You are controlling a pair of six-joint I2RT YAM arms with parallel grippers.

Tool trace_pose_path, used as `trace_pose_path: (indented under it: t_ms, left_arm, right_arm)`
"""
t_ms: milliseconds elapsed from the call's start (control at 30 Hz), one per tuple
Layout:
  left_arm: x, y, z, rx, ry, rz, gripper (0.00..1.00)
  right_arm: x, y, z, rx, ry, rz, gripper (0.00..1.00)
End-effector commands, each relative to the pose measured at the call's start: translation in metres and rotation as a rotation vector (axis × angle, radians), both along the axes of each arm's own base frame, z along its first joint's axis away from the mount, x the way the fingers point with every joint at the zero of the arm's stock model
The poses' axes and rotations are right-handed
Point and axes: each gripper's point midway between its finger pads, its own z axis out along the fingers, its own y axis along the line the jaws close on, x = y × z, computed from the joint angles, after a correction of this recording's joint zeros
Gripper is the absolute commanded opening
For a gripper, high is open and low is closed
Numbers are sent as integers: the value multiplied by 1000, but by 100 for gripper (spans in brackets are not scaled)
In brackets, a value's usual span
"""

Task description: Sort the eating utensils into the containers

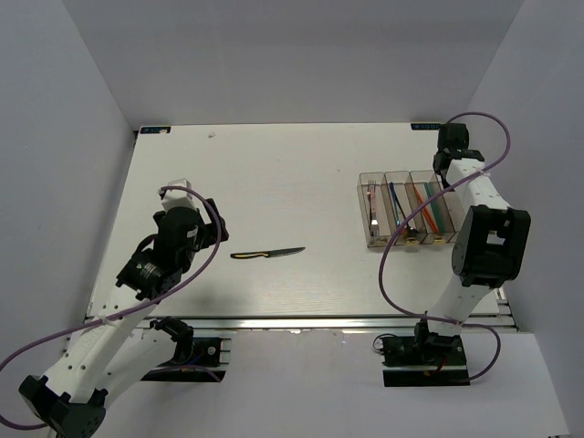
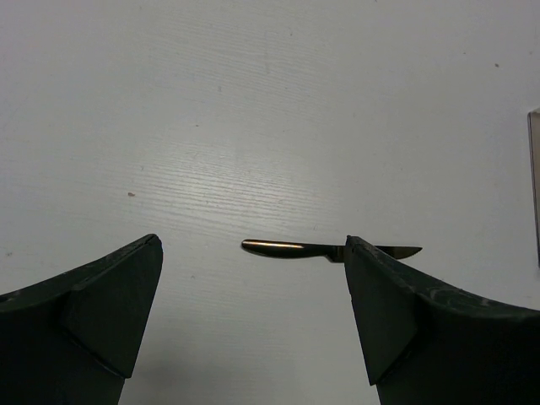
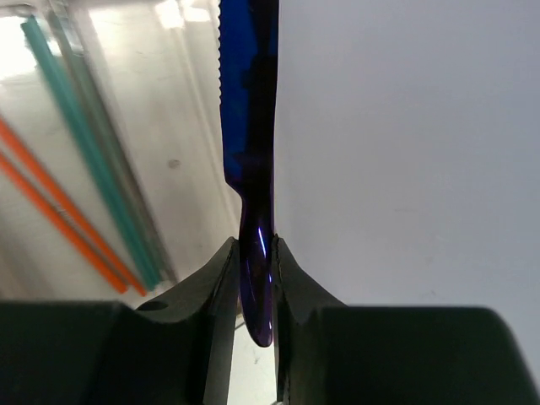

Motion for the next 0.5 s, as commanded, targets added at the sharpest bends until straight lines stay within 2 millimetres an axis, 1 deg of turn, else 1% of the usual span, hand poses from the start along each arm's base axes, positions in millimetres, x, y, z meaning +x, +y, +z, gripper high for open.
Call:
trace_pose_path:
  t_ms: [0, 67, 200, 267, 300, 400, 467]
  left_arm:
    - [1, -3, 2, -11, -15, -20, 98]
    - [0, -4, 2, -13, -13, -26, 98]
    - [0, -5, 2, -12, -15, -31, 98]
    - [-1, -6, 2, -11, -15, -34, 98]
    - [-1, -5, 3, -10, -17, -30, 98]
    - [-1, -5, 3, -9, -18, -27, 98]
    - [-2, -4, 4, -8, -22, -24, 98]
  right_arm:
    - [0, -15, 1, -37, -7, -14, 0]
    - [-2, -17, -4, -35, -7, -21, 0]
    - [-3, -14, -13, -4, 8, -16, 0]
    - [-3, -15, -14, -8, 9, -18, 0]
    - [-3, -17, -16, -10, 13, -23, 3]
    - [-4, -19, -24, -10, 35, -34, 8]
    - [-3, -15, -25, 15, 37, -27, 9]
